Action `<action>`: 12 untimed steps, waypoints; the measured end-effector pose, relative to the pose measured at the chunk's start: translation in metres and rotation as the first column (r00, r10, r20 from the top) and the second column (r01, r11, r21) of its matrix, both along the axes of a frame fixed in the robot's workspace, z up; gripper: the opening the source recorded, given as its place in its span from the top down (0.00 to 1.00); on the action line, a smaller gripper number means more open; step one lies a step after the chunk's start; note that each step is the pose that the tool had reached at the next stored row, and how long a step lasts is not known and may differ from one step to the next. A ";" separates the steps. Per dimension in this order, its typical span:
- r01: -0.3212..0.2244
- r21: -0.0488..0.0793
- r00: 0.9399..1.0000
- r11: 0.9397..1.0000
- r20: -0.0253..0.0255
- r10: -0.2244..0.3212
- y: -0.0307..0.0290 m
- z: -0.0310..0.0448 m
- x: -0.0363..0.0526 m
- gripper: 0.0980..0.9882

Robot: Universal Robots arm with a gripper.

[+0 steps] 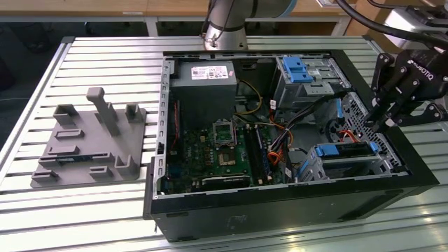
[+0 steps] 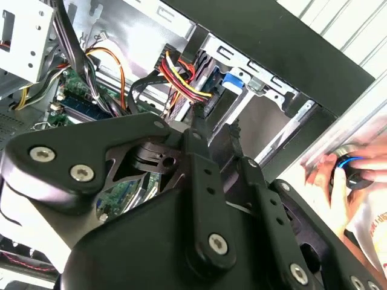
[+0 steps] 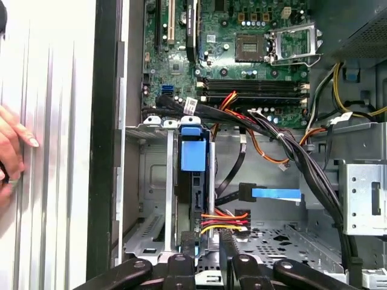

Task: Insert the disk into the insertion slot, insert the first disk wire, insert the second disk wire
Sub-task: 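Insert the first disk wire, then insert the second disk wire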

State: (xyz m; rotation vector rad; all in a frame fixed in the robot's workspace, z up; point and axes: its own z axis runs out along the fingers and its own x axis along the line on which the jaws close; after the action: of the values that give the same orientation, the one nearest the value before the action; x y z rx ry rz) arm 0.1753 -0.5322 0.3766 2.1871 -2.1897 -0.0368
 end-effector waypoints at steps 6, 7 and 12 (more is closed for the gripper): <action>0.000 0.000 1.000 1.000 0.000 0.000 0.0000 0.0001 0.0000 0.77; 0.000 0.000 1.000 1.000 0.000 0.000 0.0000 0.0001 0.0000 0.77; 0.000 0.000 1.000 1.000 0.000 0.000 0.0000 0.0001 0.0000 0.77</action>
State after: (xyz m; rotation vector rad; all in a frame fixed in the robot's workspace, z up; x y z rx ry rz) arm 0.1753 -0.5322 0.3767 2.1875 -2.1892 -0.0367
